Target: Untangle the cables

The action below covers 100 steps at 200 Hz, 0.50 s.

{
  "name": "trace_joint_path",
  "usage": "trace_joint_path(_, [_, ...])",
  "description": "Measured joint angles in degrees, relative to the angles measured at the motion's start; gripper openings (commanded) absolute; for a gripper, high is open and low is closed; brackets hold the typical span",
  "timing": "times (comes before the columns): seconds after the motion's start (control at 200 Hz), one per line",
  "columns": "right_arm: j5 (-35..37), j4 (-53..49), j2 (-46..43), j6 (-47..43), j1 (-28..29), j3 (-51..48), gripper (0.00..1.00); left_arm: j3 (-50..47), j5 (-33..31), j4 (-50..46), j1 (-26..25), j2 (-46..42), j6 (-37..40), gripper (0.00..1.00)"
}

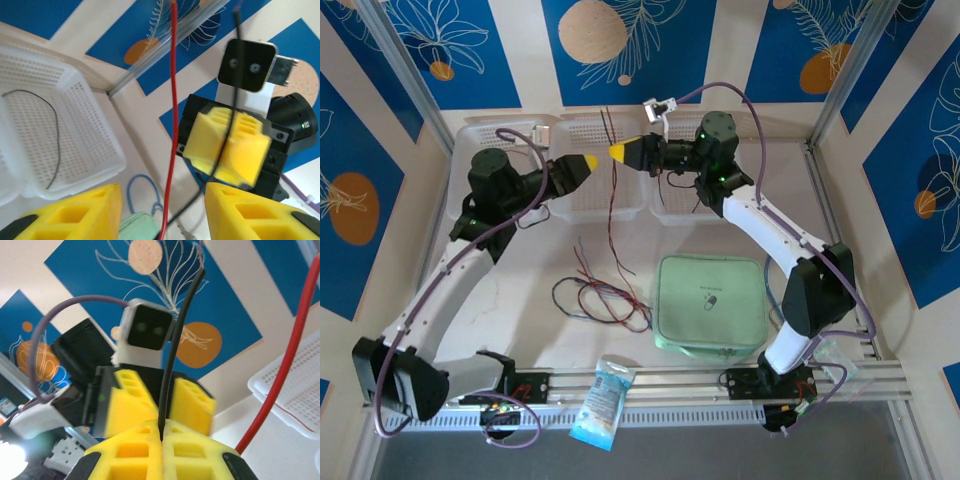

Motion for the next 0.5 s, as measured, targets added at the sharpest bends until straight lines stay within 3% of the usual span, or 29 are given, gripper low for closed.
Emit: trace_joint_path(0.5, [-1.42,-0.11,0.66,0.39,1.51,0.17,0.00,-1.18,5.46,19.32,2.93,5.92,-12.52,0.51])
